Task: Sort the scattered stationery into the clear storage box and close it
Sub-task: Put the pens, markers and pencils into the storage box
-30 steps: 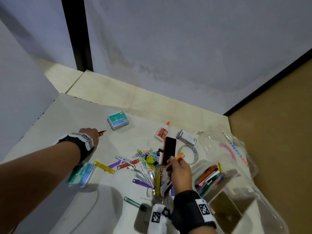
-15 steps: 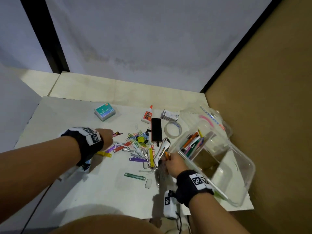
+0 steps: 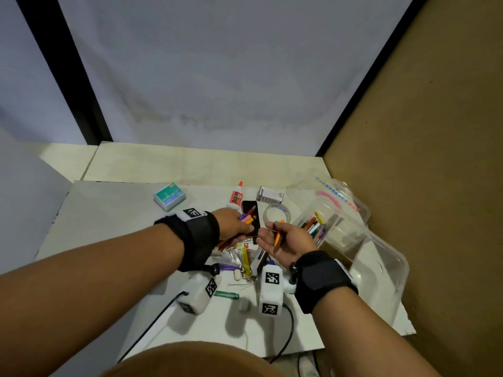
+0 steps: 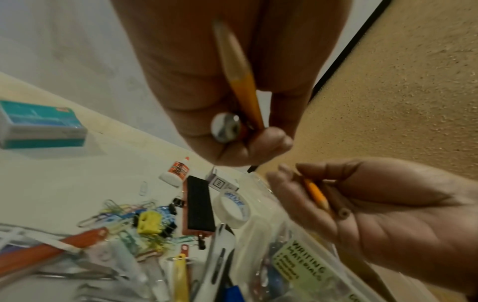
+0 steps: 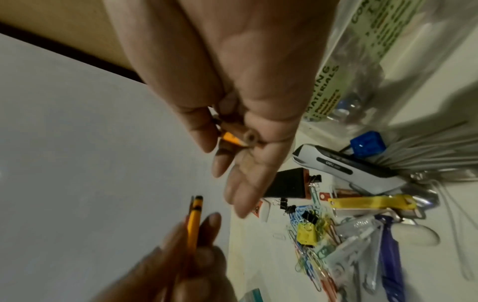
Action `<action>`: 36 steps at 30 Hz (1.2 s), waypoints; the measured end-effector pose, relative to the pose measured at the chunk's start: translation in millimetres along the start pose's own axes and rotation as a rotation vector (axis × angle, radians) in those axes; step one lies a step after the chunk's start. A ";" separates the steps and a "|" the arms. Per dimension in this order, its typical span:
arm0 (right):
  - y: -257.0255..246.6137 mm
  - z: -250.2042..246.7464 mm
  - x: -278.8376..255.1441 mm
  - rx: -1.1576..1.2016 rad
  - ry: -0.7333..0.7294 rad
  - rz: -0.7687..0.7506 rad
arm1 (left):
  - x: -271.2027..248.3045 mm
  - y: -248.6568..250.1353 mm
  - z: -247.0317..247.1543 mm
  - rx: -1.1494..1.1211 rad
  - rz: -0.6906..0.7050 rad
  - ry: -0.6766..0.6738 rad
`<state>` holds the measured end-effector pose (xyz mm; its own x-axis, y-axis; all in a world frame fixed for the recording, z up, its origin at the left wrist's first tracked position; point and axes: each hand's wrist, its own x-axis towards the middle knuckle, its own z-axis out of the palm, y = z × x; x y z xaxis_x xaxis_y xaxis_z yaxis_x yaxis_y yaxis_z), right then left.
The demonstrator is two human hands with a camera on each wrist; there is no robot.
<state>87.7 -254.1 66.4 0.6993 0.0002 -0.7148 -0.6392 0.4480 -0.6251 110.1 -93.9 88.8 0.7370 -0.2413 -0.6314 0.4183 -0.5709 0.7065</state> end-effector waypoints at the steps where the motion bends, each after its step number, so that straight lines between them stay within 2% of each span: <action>1: -0.3 -0.9 0.5 0.014 -0.030 0.028 | 0.1 5.4 3.7 -0.030 -0.014 -0.013; 6: -2.0 -6.8 5.7 0.124 -0.159 0.123 | 3.1 33.8 22.5 -0.056 0.015 -0.032; 10: -11.9 -12.7 9.2 0.239 -0.177 0.148 | 2.1 54.4 35.3 0.024 0.033 -0.050; 15: -31.7 -21.8 6.3 0.306 -0.150 0.094 | 7.8 74.5 52.6 -0.033 0.042 -0.136; 21: -45.9 -46.9 10.8 0.366 -0.083 0.073 | 8.8 91.7 63.7 -0.113 0.075 -0.152; 26: -53.1 -74.9 24.7 0.279 0.001 0.047 | 20.0 93.3 75.4 -0.290 0.085 -0.237; 32: -68.7 -93.4 34.0 0.055 0.178 0.015 | 25.5 80.1 63.3 -0.320 0.100 -0.092; 36: -73.5 -85.3 34.3 -0.154 0.242 -0.016 | 29.6 51.2 41.7 -0.269 0.039 0.040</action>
<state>131.3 -363.3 61.1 0.6250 -0.2278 -0.7467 -0.6825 0.3048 -0.6643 131.1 -162.9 93.0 0.7732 -0.2250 -0.5929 0.5115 -0.3314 0.7928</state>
